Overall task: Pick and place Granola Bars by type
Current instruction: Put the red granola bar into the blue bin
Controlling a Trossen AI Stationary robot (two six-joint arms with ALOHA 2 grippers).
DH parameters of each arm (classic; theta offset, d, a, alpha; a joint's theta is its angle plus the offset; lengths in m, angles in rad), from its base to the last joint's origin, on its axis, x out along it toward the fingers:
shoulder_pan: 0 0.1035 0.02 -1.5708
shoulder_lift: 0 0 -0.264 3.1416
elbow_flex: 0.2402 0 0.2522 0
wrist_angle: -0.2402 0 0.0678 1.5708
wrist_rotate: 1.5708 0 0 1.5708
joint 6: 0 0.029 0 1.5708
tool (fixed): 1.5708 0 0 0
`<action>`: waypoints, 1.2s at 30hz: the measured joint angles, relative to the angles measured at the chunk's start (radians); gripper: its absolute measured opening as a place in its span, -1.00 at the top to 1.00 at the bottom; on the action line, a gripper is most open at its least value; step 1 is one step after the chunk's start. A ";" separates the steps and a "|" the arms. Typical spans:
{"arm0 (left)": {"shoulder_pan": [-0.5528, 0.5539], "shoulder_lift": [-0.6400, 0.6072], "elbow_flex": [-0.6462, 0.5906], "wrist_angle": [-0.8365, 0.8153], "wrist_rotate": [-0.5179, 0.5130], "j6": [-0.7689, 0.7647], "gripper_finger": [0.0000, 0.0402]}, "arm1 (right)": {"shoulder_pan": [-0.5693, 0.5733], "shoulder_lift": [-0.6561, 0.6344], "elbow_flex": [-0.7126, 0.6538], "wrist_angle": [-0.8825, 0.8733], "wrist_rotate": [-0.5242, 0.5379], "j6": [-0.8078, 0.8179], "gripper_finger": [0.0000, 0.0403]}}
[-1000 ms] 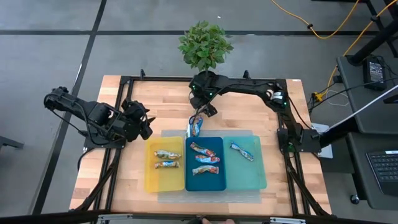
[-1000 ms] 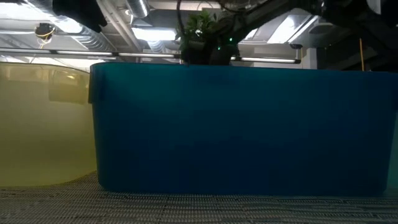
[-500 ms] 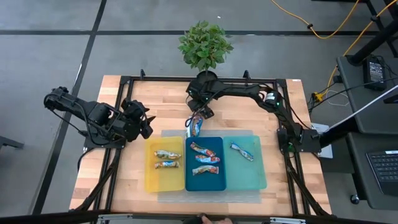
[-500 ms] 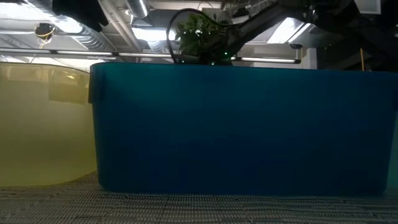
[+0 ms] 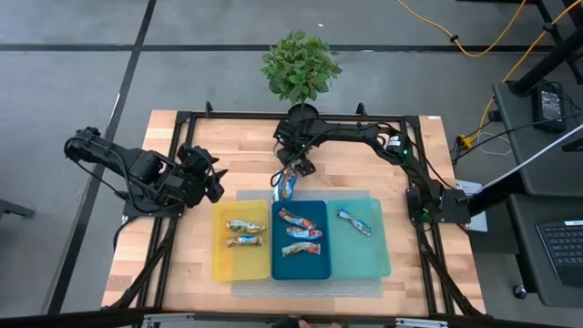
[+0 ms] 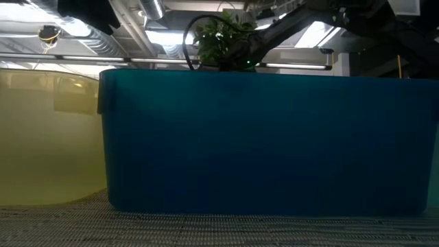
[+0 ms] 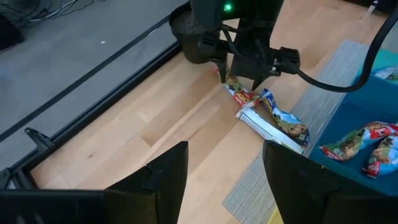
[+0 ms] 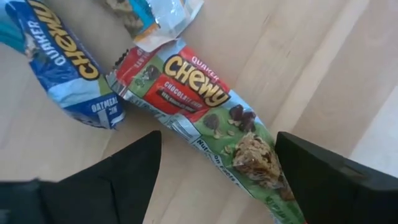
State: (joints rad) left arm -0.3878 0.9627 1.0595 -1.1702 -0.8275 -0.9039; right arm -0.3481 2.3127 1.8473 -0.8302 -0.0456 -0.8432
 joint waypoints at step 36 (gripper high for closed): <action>0.000 0.000 0.000 0.014 -0.042 0.009 0.01 | 0.058 -0.001 0.017 -0.063 0.037 0.318 0.69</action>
State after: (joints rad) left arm -0.3878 0.9627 1.0595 -1.1567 -0.8700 -0.8954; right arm -0.2905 2.3116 1.8642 -0.8928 -0.0090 -0.5256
